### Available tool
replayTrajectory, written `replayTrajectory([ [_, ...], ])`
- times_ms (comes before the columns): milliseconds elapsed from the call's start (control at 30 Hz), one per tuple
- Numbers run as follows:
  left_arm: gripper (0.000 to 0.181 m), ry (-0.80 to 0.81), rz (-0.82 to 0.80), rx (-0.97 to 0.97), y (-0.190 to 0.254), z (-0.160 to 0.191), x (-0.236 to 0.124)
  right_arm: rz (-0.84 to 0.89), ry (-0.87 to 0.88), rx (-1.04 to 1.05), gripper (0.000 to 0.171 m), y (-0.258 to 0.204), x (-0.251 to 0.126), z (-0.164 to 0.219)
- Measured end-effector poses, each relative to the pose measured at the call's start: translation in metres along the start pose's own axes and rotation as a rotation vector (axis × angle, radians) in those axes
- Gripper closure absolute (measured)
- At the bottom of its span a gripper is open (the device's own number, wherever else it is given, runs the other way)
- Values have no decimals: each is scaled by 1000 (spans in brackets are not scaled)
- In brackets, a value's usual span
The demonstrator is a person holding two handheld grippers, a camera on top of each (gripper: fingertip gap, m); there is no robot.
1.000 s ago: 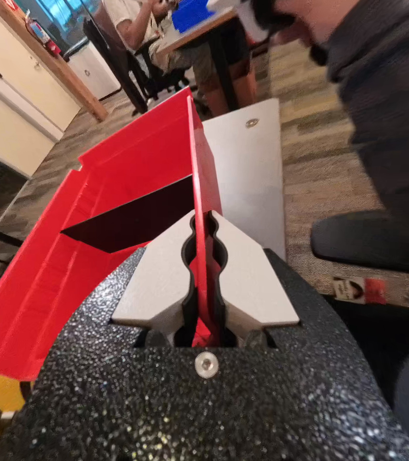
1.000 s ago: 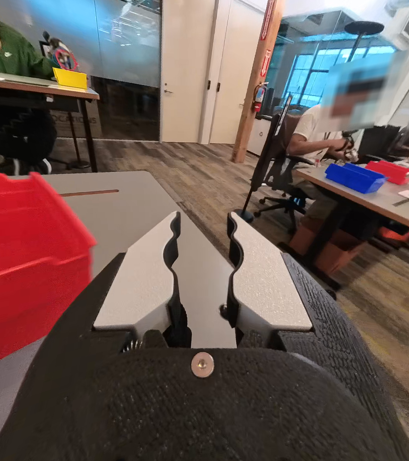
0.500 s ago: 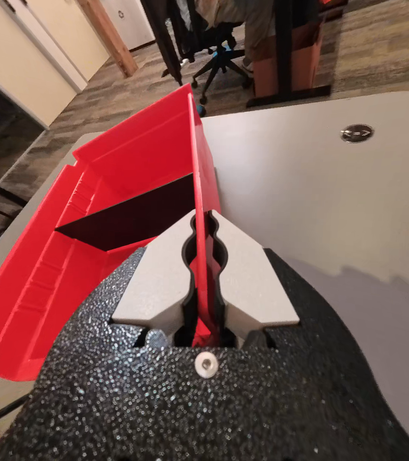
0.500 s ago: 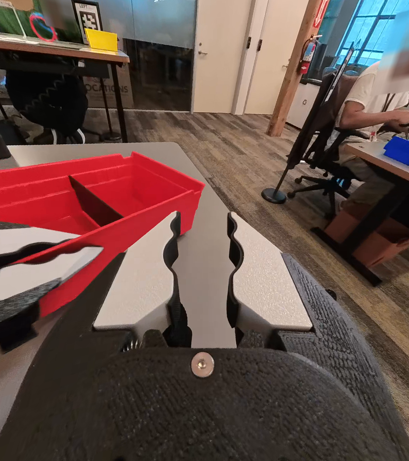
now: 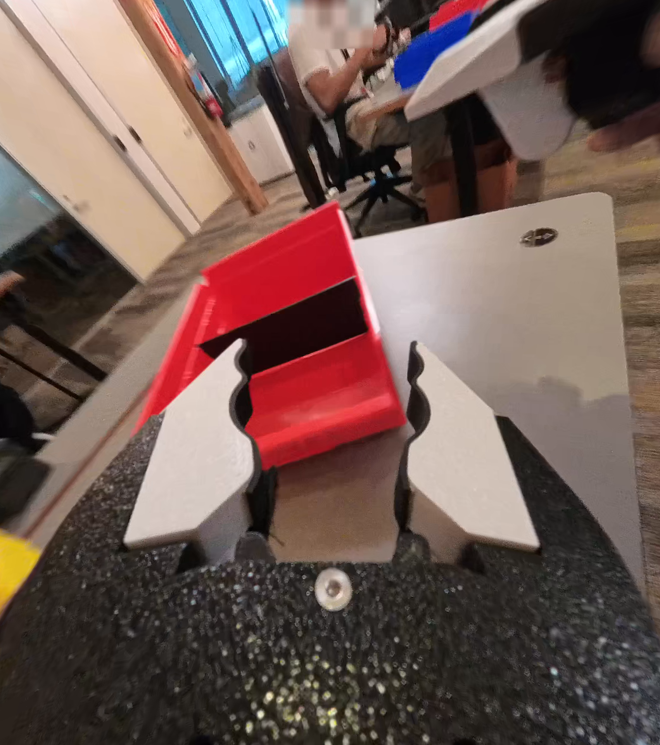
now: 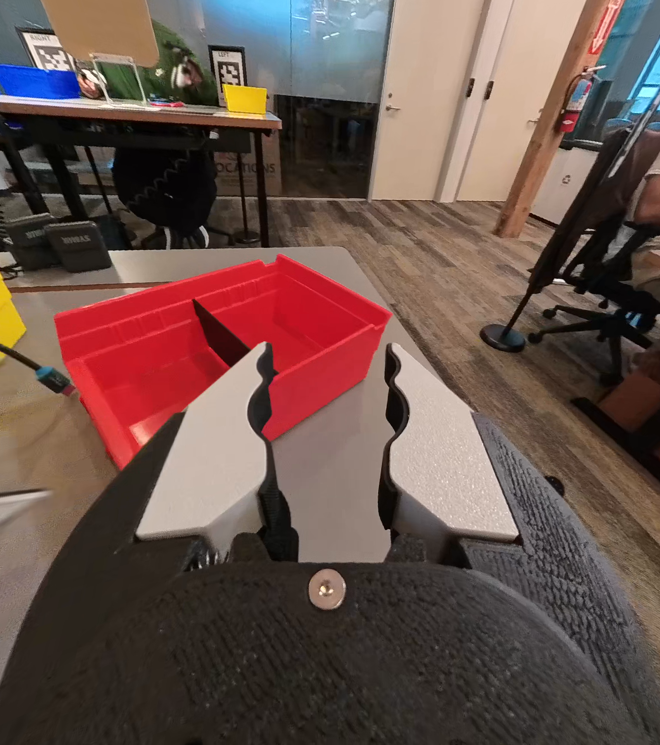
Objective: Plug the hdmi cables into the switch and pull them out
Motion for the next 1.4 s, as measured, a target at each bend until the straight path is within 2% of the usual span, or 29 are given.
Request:
replayTrajectory([
  [67,114,28,-133,74,-27,7,-49,-21,4,6,110,-10,6,0],
  [167,123,-71,-442,110,-85,41,-122,-45,-21,0,98,-31,23,7],
  [233,124,-187,-638,58,-123,76,-170,-50,-81,-23,90,-47,36,18],
  [333,117,-350,-815,-102,-165,136,-225,-108,-234,-27,86,-72,57,48],
  [400,108,-445,-822,-218,-177,173,-241,-144,-348,1,84,-83,67,69],
  [467,102,-525,-752,-341,-180,203,-243,-161,-383,35,79,-88,75,80],
  [567,118,-577,-654,-466,-178,232,-237,-153,-447,25,81,-91,80,94],
  [633,132,-615,-631,-481,-178,243,-233,-145,-491,-11,87,-91,80,100],
  [667,140,-597,-632,-492,-179,242,-232,-137,-506,-28,92,-89,79,102],
  [733,168,-562,-630,-513,-181,240,-232,-112,-514,-46,110,-81,77,102],
  [833,175,-545,-688,-517,-187,247,-243,-54,-506,-55,144,-58,72,100],
  [900,177,-513,-708,-537,-188,250,-252,-11,-484,-44,159,-40,70,100],
  [967,177,-502,-741,-533,-188,254,-267,16,-456,-29,166,-26,70,100],
  [1100,180,-493,-781,-537,-188,263,-309,-12,-426,13,167,-18,70,100],
  [1400,180,-514,-928,-613,-180,291,-437,-31,-414,-26,166,-18,70,101],
])
Point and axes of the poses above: each gripper's, where its closed fingertips meet, x out along the fingers, z out of its underside, y = z × x across the jaws, the point moved 4 cm from there along -x, back along the fingers, and after that the axes turned 5 degrees about x, right-handed, at the moved point
